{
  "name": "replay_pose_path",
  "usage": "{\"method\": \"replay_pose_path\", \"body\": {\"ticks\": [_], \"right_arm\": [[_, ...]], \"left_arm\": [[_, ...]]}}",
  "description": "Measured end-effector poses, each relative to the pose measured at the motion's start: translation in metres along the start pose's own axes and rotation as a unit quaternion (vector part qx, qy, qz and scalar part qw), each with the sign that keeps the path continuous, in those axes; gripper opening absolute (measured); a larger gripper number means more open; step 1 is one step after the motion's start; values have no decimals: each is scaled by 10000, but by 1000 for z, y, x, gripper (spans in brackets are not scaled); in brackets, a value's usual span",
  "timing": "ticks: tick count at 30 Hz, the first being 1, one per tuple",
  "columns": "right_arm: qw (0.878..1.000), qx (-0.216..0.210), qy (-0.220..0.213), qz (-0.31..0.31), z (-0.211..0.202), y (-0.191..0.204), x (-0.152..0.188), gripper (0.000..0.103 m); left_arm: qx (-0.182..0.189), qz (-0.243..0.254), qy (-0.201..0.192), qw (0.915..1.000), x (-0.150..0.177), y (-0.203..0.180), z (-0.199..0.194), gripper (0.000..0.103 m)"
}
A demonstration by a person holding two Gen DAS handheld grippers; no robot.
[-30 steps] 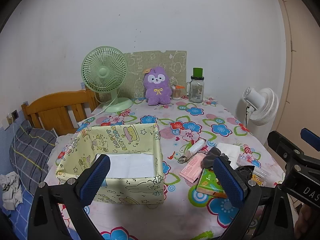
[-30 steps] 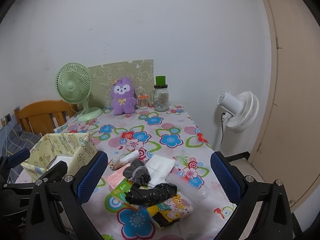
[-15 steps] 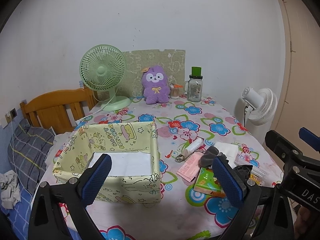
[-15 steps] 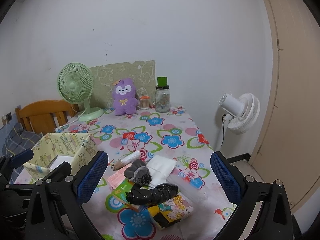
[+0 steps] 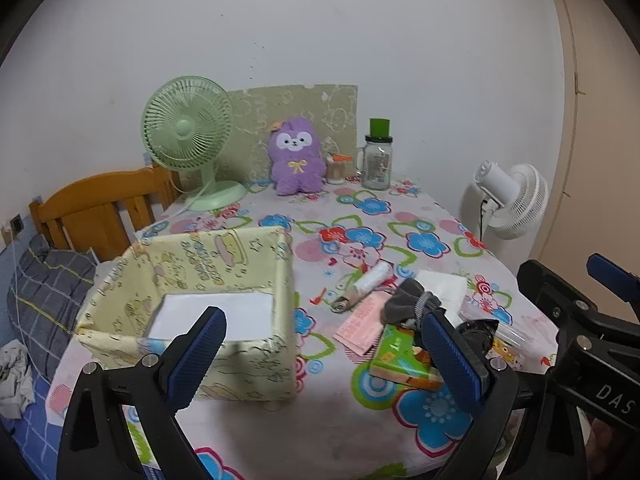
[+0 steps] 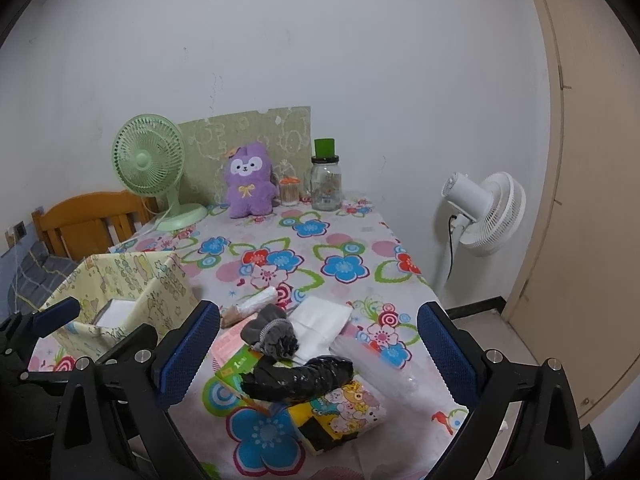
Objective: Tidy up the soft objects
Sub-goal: 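Reach the right tool to the black plastic bag and close on it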
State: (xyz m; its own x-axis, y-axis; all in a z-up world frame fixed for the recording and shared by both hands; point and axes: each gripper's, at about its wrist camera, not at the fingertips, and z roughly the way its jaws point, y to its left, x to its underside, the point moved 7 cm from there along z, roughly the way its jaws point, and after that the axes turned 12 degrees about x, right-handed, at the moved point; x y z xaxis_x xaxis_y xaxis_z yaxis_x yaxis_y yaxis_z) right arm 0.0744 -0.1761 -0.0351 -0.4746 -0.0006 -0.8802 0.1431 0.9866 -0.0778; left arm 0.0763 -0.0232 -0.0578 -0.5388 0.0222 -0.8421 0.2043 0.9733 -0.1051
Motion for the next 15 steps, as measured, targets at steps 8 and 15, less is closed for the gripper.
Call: {"method": "replay_pose_path", "body": {"ticks": [8,15], "right_arm": [[9998,-42,174,33,16,-10,14,99],[9991,-5,426,88,35,-22,28,96]], "left_arm": [[241,40,190,9995,14,-18,17,99],[356,160,437,9983,26,-34,36,99]]}}
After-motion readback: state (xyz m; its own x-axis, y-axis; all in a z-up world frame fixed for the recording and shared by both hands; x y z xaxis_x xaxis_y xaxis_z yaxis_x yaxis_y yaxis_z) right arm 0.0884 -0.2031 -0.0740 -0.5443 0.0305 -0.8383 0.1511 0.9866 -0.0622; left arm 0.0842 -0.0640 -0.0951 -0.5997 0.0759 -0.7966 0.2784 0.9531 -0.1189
